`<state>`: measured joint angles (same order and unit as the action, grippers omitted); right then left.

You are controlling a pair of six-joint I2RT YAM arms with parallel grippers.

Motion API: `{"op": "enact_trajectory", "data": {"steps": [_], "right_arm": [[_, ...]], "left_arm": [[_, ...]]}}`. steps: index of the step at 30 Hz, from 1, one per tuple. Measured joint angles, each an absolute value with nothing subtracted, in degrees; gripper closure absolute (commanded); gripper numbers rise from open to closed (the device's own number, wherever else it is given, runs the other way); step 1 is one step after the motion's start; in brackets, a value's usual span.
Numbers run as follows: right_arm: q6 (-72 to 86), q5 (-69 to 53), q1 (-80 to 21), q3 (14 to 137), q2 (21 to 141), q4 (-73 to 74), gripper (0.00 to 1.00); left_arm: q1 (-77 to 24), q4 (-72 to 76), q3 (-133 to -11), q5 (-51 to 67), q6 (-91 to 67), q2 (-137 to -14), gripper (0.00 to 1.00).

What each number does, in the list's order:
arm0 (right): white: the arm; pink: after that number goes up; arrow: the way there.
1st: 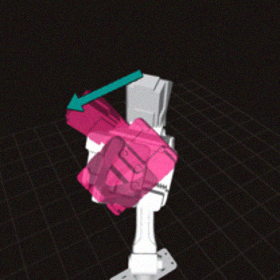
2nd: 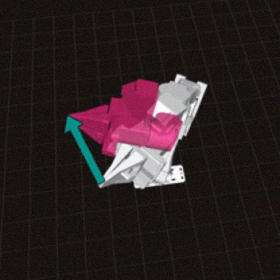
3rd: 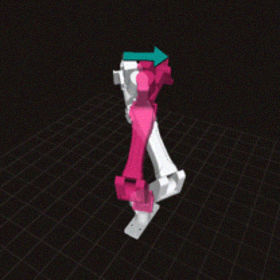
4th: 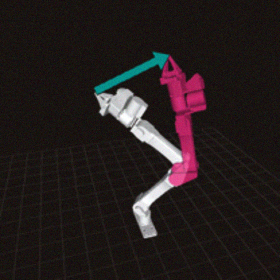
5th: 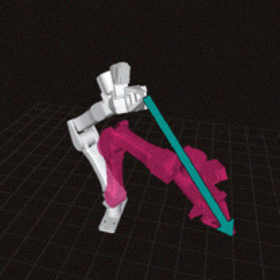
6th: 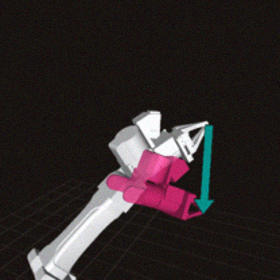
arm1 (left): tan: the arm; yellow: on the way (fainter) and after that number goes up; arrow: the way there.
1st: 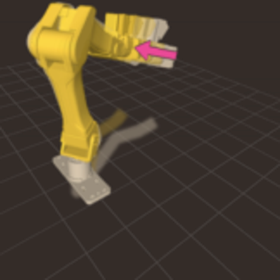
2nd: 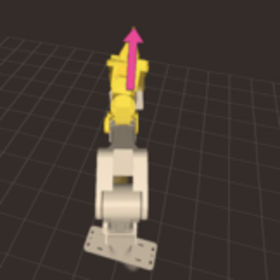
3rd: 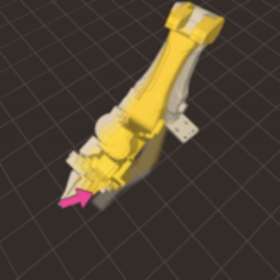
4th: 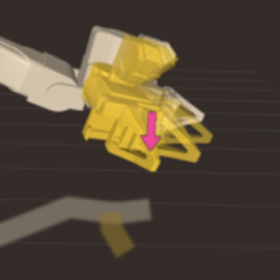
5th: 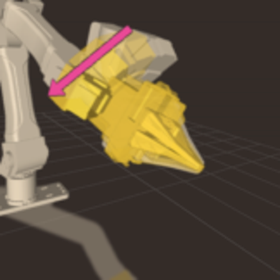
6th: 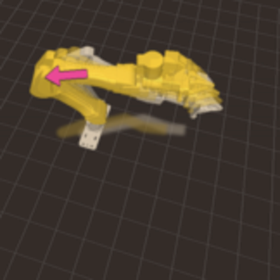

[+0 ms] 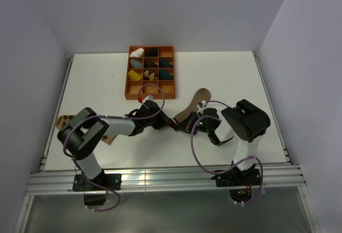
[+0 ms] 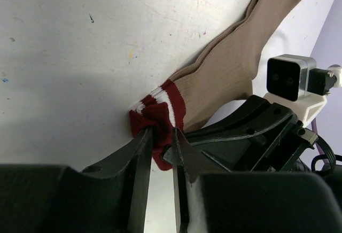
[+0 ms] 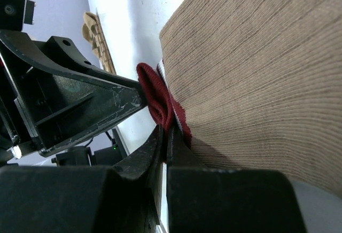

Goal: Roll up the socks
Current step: Roll the sock at the center of the board.

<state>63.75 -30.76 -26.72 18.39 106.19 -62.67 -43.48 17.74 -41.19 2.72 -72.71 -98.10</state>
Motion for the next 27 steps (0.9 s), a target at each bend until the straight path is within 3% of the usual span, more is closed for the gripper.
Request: {"op": "enact_trajectory", "data": {"steps": [24, 27], "right_arm": [[63.0, -31.0, -26.7, 19.1, 105.9, -61.2, 1.0], [62.3, -30.9, -26.7, 19.2, 105.2, -60.1, 0.88]], "left_arm": [[-43.5, 20.6, -42.2, 3.5, -72.7, -100.4, 0.73], [-43.5, 21.2, -42.7, 3.7, -72.7, -101.2, 0.73]]}}
